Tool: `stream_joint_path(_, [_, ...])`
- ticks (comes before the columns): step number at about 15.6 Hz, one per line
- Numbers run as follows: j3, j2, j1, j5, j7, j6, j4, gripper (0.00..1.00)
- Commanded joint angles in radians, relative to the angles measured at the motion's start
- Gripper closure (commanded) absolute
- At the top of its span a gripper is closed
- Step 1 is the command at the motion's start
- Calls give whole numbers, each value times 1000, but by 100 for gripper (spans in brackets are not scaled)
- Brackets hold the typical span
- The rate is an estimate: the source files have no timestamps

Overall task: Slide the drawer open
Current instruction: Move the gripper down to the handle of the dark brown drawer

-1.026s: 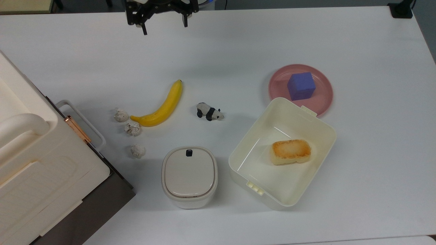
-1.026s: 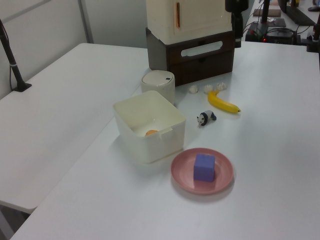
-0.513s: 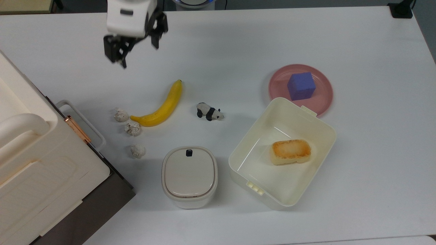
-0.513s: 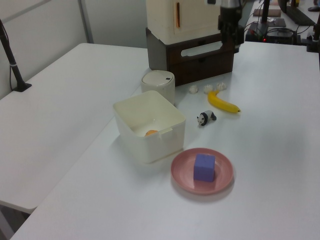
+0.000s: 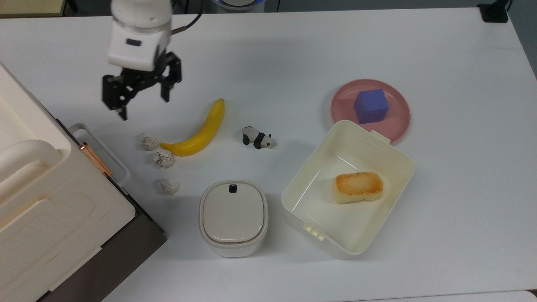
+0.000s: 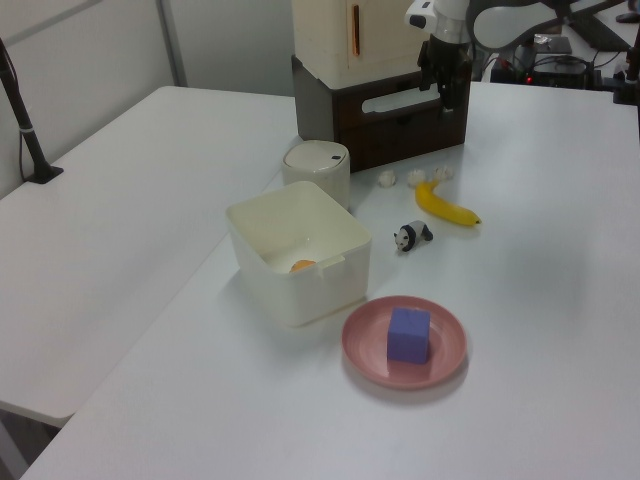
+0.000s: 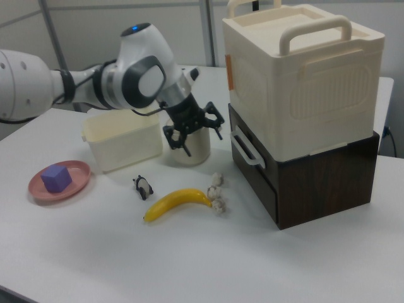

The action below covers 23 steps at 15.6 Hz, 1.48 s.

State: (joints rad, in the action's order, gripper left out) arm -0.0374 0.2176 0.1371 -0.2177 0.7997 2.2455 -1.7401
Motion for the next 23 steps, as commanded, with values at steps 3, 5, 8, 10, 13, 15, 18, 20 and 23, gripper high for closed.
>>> stream_joint_path(3, [-4,77,25,-68,-97,189,-10,0])
stream_joint_path(5, [-4,107,32,-97,-131,223,8,0])
stream_joint_path(8, [-4,158,45,-104,-134,229,54,0])
stream_joint_path(10, [-4,183,55,-104,-134,229,80,1])
stream_joint_path(13, [-4,184,56,-103,-135,229,82,3])
stream_joint_path(15, [-4,183,56,-101,-146,229,83,4])
stream_joint_path(18, [-2,181,53,-98,-151,224,79,28])
stream_joint_path(20, [-2,167,45,-94,-151,217,67,55])
stream_joint_path(23, [2,167,35,-95,-151,217,54,57])
